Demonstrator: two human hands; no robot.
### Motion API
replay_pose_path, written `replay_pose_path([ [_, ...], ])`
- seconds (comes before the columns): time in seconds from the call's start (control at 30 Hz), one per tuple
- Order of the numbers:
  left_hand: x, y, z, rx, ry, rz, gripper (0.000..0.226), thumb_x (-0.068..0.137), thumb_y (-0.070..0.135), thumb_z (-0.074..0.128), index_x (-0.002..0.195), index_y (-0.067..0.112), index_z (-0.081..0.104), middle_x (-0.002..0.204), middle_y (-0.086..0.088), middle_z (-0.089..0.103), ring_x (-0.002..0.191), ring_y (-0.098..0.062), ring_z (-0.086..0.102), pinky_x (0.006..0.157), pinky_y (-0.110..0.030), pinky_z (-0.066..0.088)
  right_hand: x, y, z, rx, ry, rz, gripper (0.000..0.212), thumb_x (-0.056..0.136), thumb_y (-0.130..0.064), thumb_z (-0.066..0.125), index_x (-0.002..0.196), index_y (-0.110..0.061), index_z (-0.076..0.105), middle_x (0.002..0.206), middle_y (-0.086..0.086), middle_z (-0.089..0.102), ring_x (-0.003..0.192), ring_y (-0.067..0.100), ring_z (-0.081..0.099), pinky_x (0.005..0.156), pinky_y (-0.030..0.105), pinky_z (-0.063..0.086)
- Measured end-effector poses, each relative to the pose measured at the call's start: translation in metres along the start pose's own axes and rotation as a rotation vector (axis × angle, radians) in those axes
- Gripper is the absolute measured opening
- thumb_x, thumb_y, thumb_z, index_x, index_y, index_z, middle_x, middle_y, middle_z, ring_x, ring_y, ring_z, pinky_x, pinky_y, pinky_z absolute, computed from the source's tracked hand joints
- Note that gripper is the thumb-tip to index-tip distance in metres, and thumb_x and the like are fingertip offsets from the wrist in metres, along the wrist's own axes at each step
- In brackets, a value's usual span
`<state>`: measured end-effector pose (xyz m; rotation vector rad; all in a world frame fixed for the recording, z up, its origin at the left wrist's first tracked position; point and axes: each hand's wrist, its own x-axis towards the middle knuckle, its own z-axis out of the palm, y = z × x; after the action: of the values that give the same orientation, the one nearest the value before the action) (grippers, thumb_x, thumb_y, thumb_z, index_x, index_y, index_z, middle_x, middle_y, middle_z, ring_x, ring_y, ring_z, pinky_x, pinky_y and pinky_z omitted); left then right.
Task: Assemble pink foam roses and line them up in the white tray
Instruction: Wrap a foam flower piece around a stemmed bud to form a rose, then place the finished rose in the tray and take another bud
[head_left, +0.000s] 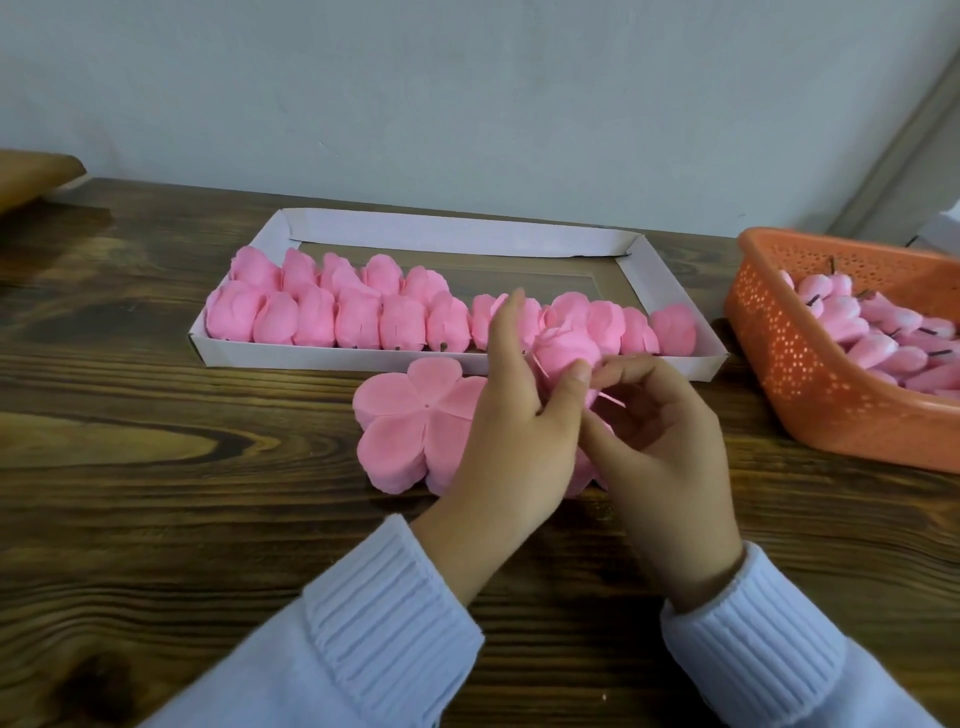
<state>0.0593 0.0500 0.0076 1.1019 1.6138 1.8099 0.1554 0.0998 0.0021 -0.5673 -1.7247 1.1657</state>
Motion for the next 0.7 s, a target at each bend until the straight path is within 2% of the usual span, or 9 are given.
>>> replay_pose_path([
  [0.07,0.009,0.003,-0.004,-0.055,0.074,-0.029,0.061,0.096,0.016,0.052,0.143,0.039,0.019,0.139,-0.007,0.049,0.119,-0.021,0.056,0.099,-0.042,0.049,0.0,0.0,0.002,0.047,0.027,0.02,0.018,0.079,-0.005,0.07,0.084,-0.02,0.061,0.091,-0.005,0.069,0.092,0.009,0.068,0.079,0.019,0.051],
  [0.1,0.015,0.005,-0.007,-0.096,0.125,-0.033,0.056,0.096,0.014,0.051,0.138,0.038,0.023,0.132,-0.008,0.053,0.114,-0.022,0.059,0.097,-0.047,0.049,0.0,-0.001,0.003,0.055,0.048,0.02,0.014,0.079,-0.01,0.068,0.083,-0.02,0.06,0.092,-0.006,0.068,0.093,0.006,0.067,0.079,0.016,0.05],
  [0.2,0.04,0.015,-0.02,-0.142,0.277,0.005,0.03,0.094,0.006,0.046,0.109,0.03,0.035,0.086,-0.001,0.055,0.074,-0.021,0.064,0.082,-0.051,0.056,0.0,-0.001,0.002,0.045,0.081,0.014,0.011,0.079,-0.012,0.063,0.085,-0.021,0.059,0.093,-0.006,0.066,0.092,0.003,0.065,0.078,0.013,0.049],
  [0.27,0.064,0.021,-0.032,-0.184,0.251,0.029,0.027,0.092,-0.003,0.039,0.091,0.024,0.042,0.067,-0.003,0.05,0.057,-0.024,0.057,0.073,-0.044,0.057,0.0,-0.001,0.001,0.022,0.068,0.019,0.015,0.082,-0.007,0.063,0.087,-0.021,0.06,0.094,-0.006,0.066,0.091,0.002,0.065,0.078,0.012,0.048],
  [0.33,0.091,0.027,-0.04,-0.121,0.197,0.051,0.032,0.092,-0.008,0.033,0.082,0.018,0.048,0.065,-0.003,0.046,0.056,-0.02,0.054,0.067,-0.035,0.054,0.0,0.0,0.0,-0.006,0.061,0.028,0.016,0.083,-0.006,0.063,0.088,-0.021,0.06,0.094,-0.006,0.066,0.09,0.001,0.065,0.077,0.012,0.048],
  [0.4,0.116,0.031,-0.048,-0.018,0.182,0.034,0.034,0.094,-0.007,0.03,0.087,0.02,0.05,0.075,-0.001,0.047,0.055,-0.014,0.057,0.064,-0.028,0.053,0.001,0.001,-0.001,-0.021,0.066,0.035,0.012,0.081,-0.012,0.061,0.088,-0.022,0.06,0.093,-0.007,0.066,0.089,0.001,0.065,0.076,0.012,0.048],
  [0.47,0.138,0.031,-0.054,0.091,0.135,0.017,0.035,0.094,-0.005,0.027,0.094,0.024,0.047,0.079,-0.001,0.048,0.061,-0.019,0.059,0.061,-0.024,0.052,0.002,0.001,-0.002,-0.03,0.066,0.04,0.011,0.08,-0.015,0.06,0.088,-0.023,0.06,0.092,-0.007,0.066,0.09,0.004,0.065,0.078,0.014,0.048],
  [0.57,0.161,0.024,-0.059,0.274,0.048,0.048,0.041,0.092,-0.008,0.023,0.077,0.019,0.05,0.081,-0.004,0.046,0.075,-0.026,0.05,0.063,-0.026,0.053,0.004,0.001,-0.003,-0.051,0.057,0.051,0.013,0.079,-0.017,0.06,0.088,-0.026,0.06,0.092,-0.008,0.066,0.093,0.008,0.065,0.08,0.017,0.049],
  [0.7,0.176,0.015,-0.06,0.301,0.058,0.022,0.046,0.09,-0.013,0.026,0.066,0.012,0.055,0.075,-0.003,0.046,0.071,-0.022,0.043,0.066,-0.025,0.053,0.004,0.001,-0.003,-0.081,0.023,0.073,0.016,0.078,-0.015,0.058,0.088,-0.028,0.06,0.091,-0.01,0.066,0.09,0.008,0.065,0.076,0.019,0.048],
])
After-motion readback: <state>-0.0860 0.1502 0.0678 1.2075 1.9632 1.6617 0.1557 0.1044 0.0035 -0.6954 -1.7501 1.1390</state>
